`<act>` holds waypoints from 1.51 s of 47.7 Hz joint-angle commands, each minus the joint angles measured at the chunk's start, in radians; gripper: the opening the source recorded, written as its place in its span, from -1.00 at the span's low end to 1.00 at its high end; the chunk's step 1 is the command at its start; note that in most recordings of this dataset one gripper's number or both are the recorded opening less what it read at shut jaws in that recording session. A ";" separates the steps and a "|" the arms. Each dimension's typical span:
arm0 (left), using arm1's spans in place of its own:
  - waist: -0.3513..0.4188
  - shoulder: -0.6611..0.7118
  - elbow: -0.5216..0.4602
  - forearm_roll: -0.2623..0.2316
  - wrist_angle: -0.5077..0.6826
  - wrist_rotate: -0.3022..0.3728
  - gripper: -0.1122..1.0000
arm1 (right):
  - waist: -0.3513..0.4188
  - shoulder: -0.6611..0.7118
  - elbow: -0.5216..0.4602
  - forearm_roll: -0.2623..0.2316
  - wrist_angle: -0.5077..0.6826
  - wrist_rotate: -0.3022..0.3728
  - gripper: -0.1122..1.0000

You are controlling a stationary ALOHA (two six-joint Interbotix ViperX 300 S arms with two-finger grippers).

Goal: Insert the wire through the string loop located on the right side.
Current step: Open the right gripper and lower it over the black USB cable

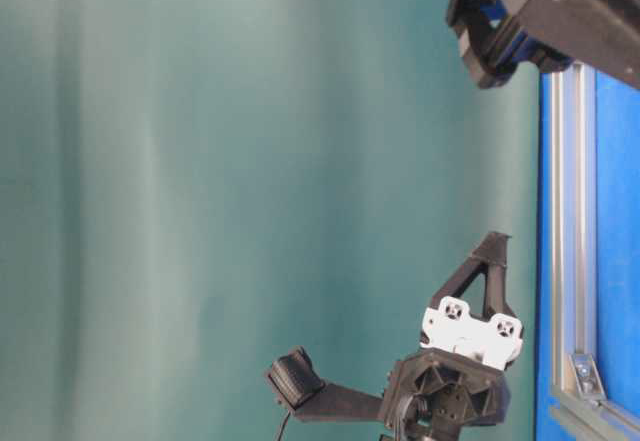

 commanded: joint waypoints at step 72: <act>-0.006 -0.041 -0.008 0.021 -0.002 0.018 -0.80 | 0.028 0.035 -0.023 0.043 0.002 0.071 0.81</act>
